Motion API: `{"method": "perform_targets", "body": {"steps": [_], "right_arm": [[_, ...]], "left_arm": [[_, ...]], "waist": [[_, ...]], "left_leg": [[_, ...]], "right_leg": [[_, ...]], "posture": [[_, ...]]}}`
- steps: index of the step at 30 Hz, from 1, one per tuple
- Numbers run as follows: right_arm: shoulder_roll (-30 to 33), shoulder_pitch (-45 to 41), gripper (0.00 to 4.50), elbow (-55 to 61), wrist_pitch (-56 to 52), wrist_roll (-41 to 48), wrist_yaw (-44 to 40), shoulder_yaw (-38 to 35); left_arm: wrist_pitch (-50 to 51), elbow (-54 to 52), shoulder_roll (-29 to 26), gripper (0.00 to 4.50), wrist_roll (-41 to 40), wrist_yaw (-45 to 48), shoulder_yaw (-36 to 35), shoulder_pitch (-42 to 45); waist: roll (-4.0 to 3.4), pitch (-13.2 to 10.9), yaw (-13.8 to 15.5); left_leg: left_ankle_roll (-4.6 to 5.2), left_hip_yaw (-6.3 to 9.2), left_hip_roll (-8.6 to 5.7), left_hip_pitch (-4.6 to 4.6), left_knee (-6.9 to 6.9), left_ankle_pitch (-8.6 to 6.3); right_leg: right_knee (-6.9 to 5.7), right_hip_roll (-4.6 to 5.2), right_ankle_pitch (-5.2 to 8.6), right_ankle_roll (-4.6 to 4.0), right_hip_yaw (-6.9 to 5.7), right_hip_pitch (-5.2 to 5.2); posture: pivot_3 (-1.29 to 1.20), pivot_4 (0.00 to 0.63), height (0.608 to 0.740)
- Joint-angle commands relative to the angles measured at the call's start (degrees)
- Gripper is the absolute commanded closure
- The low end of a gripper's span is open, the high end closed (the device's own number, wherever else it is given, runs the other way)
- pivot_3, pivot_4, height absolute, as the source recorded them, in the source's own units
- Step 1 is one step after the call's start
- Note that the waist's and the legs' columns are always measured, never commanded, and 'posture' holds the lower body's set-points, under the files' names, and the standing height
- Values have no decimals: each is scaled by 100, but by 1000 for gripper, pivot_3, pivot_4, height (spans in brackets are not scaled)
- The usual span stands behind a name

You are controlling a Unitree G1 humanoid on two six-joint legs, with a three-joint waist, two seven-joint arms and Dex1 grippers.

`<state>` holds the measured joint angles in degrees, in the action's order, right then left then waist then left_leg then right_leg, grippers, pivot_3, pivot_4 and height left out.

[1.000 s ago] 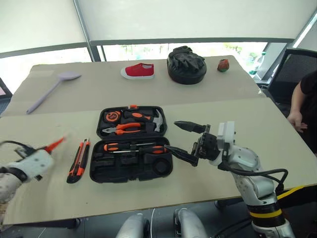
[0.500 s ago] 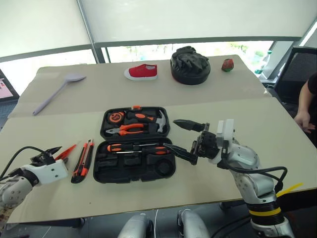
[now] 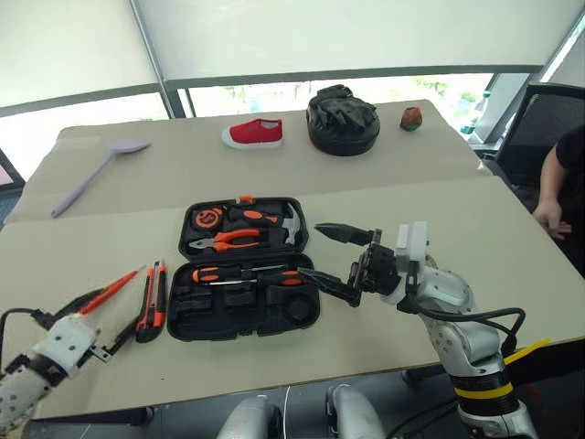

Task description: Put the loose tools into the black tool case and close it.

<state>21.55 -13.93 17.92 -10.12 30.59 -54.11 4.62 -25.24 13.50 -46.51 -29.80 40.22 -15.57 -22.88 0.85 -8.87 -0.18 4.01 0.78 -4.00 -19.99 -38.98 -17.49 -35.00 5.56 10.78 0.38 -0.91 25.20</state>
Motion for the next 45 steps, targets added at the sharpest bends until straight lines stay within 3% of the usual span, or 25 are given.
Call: {"method": "perform_targets", "body": {"steps": [1, 5, 10, 19, 23, 31, 38, 41, 45], "right_arm": [[69, -92, 0, 95, 136, 28, -128, -35], [127, -233, 0, 135, 128, -5, -204, 4], [273, -347, 0, 243, 323, -178, -442, 167], [424, -329, 0, 551, 212, -183, -311, 101], [508, -283, 0, 611, 191, -148, -240, 67], [613, -275, 0, 633, 145, -86, -222, 68], [579, -351, 0, 521, 83, -25, -285, 112], [595, -348, 0, 499, 68, 1, -314, 45], [791, -267, 0, 456, 81, 44, -438, -129]], "left_arm": [[1095, -97, -283, 55, -884, 700, -607, 267], [1770, 726, -630, 55, -689, 1298, -590, 1187], [1762, 1982, -813, 55, 10, 2015, -247, 2338], [1988, 3573, -774, 55, 727, 2598, 37, 3399], [2088, 3728, -759, 1152, 822, 2744, -5, 3375], [1761, 3702, -769, 4005, 870, 2689, -377, 2895], [1834, 2973, -536, 4019, 504, 2619, -826, 2689], [2362, 1941, -452, 4019, -17, 2666, -1081, 2726], [3101, -16, -589, 4019, -335, 2915, -815, 2549]], "waist": [[26, -6, 21], [31, -8, 48], [34, -7, 7], [38, -5, -54], [38, -5, -58], [38, -5, -88], [38, -5, -70], [44, -8, -40], [73, -8, 29]], "left_leg": [[-4, 4, 0, -2, -1, 2], [-16, 5, -3, -1, -11, 11], [-20, -3, -5, 9, -13, 15], [-42, -5, -10, -28, -8, 21], [-37, -10, -9, -28, -8, 17], [-14, -21, -5, -23, -8, 3], [-12, -32, 0, -25, -8, 2], [-12, -31, -1, -29, -8, 2], [-15, -14, -1, -45, -16, 4]], "right_leg": [[0, -9, 0, -1, -2, 0], [-1, -32, 0, -1, -7, -7], [-7, -44, -5, -8, -8, -7], [-10, -35, -7, -12, -7, 41], [-7, -19, -8, -11, 1, 40], [-11, -16, -8, -11, 11, 42], [-13, -9, -9, -13, 10, 51], [-11, -6, -9, -12, 7, 51], [-10, 3, -11, -14, 10, 49]], "posture": [[0, 150, 740], [0, 150, 740], [0, 150, 740], [0, 150, 740], [0, 150, 740], [0, 150, 740], [0, 150, 740], [0, 150, 740], [0, 150, 740]]}}
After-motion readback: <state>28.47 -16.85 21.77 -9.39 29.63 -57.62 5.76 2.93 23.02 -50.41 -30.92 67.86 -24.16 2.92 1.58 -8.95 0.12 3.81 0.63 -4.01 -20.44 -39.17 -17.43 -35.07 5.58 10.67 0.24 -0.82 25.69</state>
